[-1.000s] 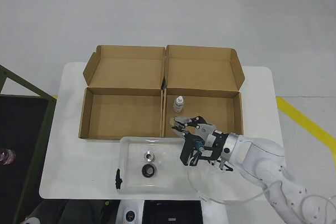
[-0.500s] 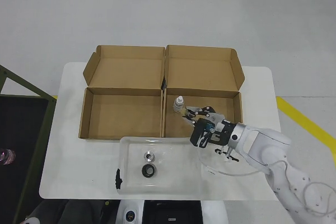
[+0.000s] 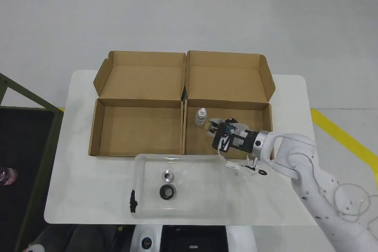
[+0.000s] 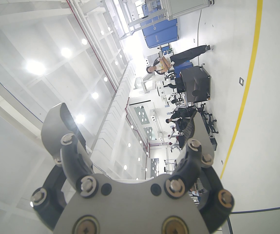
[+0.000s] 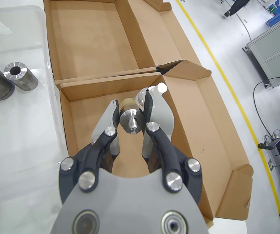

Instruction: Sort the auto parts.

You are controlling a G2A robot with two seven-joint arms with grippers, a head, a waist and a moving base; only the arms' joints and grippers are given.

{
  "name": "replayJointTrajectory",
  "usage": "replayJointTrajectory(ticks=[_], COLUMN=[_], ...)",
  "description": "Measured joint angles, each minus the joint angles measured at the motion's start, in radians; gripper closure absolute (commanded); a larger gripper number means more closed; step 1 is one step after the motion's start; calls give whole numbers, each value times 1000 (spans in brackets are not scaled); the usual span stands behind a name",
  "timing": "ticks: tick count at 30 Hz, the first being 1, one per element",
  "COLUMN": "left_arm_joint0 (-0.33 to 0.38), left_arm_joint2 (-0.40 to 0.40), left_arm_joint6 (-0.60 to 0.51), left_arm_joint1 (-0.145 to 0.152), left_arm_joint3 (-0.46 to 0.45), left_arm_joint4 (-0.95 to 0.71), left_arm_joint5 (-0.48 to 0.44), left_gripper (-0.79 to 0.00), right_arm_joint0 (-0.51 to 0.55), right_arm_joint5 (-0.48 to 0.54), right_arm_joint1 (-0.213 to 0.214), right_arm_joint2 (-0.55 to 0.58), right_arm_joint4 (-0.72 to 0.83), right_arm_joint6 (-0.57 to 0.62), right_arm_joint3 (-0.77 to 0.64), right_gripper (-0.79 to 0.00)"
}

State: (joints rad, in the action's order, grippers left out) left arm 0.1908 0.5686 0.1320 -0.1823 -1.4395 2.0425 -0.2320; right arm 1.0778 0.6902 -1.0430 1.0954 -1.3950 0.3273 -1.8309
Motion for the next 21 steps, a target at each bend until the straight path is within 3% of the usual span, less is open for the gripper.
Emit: replayJointTrajectory(ticks=[21], left_arm_joint0=[0], left_arm_joint2=[0], left_arm_joint6=[0], left_arm_joint1=[0], left_arm_joint3=[0], left_arm_joint4=[0], left_arm_joint5=[0], left_gripper=[-785], right_arm_joint0=[-195], right_arm_joint5=[44], right_arm_joint1=[-46], right_arm_joint2=[-146], right_arm_joint4=[58], right_arm_joint6=[167], right_arm_joint3=[253], right_gripper=[0])
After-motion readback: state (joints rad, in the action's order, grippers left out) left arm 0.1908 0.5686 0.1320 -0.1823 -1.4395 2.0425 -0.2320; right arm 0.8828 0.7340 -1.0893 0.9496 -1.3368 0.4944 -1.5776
